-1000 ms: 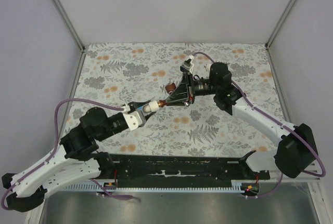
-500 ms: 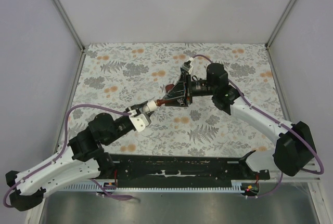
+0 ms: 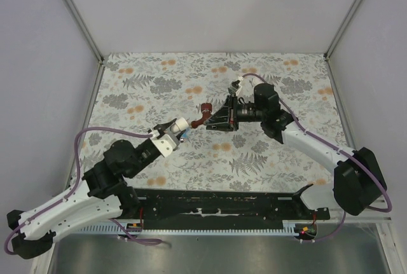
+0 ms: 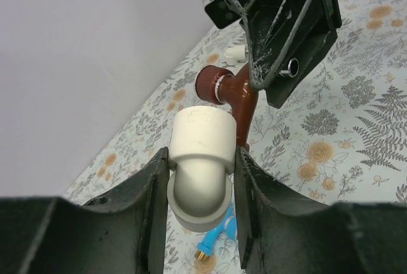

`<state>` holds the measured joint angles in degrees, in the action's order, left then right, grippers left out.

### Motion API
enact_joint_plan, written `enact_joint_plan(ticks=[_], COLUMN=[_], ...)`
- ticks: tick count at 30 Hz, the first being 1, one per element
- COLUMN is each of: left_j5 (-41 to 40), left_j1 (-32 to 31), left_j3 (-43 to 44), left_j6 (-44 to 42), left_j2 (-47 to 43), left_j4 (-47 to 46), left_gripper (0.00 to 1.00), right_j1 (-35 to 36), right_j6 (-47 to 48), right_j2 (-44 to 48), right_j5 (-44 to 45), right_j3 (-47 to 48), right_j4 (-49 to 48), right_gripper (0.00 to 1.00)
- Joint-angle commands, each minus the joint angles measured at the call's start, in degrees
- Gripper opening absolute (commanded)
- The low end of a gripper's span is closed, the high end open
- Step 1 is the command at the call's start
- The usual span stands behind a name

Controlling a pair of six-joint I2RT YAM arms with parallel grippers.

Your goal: Install the water faucets

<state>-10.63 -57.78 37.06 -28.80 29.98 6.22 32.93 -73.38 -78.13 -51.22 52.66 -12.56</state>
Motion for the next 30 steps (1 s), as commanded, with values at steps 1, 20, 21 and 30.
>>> enact_joint_plan(ticks=[1,20,21,30], left_j5=[-4.65,13.45,13.62,7.74], left_j1=[-0.14,14.27,14.27,14.19], left_j3=[1.08,14.69,17.15,24.90], left_j6=[5.76,46.37,46.29,49.54], left_j2=[1.66,26.60,29.15,47.00], left_j4=[-3.76,24.93,29.25,46.77], left_gripper=[0.02,0.02,0.02,0.02], right_j1=[-2.16,-11.48,-11.57,-11.57], right_j6=[9.65,38.84,39.19,40.77], right_j2=[0.61,19.06,19.76,23.02], right_j5=[4.99,15.45,15.71,17.38], right_j3=[-2.30,-12.32,-12.58,-14.69], right_j4=[1.92,11.76,12.20,12.38], right_gripper=[0.00,0.00,0.00,0.00])
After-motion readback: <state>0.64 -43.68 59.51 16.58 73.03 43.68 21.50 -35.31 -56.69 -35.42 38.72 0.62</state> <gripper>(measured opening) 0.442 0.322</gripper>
